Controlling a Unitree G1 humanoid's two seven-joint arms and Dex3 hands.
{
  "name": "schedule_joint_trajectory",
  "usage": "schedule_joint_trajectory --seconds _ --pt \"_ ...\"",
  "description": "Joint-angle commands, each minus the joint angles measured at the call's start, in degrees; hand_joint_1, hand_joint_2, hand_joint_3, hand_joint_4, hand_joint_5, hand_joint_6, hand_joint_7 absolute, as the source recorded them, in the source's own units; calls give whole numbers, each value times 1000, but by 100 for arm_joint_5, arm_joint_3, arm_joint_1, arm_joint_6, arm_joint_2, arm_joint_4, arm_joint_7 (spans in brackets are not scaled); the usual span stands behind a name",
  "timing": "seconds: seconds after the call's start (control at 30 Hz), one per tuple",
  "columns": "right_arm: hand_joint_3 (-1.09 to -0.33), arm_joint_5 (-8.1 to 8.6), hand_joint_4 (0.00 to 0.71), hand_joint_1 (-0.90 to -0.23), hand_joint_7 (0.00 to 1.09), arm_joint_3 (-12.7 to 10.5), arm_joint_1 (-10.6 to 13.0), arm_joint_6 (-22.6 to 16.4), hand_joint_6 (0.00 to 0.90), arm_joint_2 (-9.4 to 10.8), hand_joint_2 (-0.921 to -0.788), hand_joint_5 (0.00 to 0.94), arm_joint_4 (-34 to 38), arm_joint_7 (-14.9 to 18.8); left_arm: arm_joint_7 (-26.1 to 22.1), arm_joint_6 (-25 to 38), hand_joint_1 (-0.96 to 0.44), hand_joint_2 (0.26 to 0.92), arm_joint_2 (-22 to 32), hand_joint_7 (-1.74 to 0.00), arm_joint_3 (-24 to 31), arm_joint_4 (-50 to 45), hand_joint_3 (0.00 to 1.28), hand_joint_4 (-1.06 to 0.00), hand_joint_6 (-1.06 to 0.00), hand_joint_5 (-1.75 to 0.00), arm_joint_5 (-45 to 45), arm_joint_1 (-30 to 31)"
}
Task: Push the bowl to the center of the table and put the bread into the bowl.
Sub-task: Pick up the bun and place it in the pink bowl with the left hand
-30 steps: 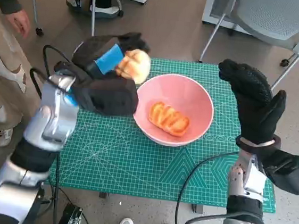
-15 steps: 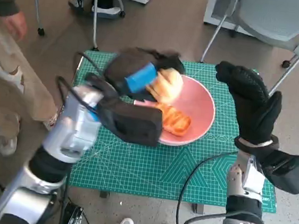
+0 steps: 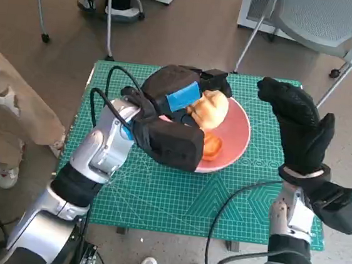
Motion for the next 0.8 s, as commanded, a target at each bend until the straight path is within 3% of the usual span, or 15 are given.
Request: schedule_joint_trajectory --seconds 0.03,0.17,0.27,0.53,0.8 --pt "-665 -59 260 -640 511 26 171 77 102 14 -921 1 -58 -124 -269 98 -183 900 4 -170 138 -87 42 -196 -298 -94 -262 17" --pt "-664 -97 260 -637 509 38 158 71 104 3 -921 1 -74 -188 -454 -5 -291 881 107 -54 266 -218 16 -52 -216 -19 -503 91" --pt "-665 -109 259 -635 507 43 146 89 104 0 -921 0 -95 -222 -433 -276 -376 871 178 -20 361 -194 7 -16 -177 -6 -643 109" --pt "-667 -97 254 -636 504 70 101 132 105 22 -921 0 -152 -254 -177 -1245 -606 899 167 -1 864 365 16 0 -101 1 -1299 168" --pt "-673 -151 251 -635 504 141 31 163 102 27 -921 0 -248 -328 -729 -2130 -766 920 -199 -1 1788 1193 197 1 -71 1 -3084 361"
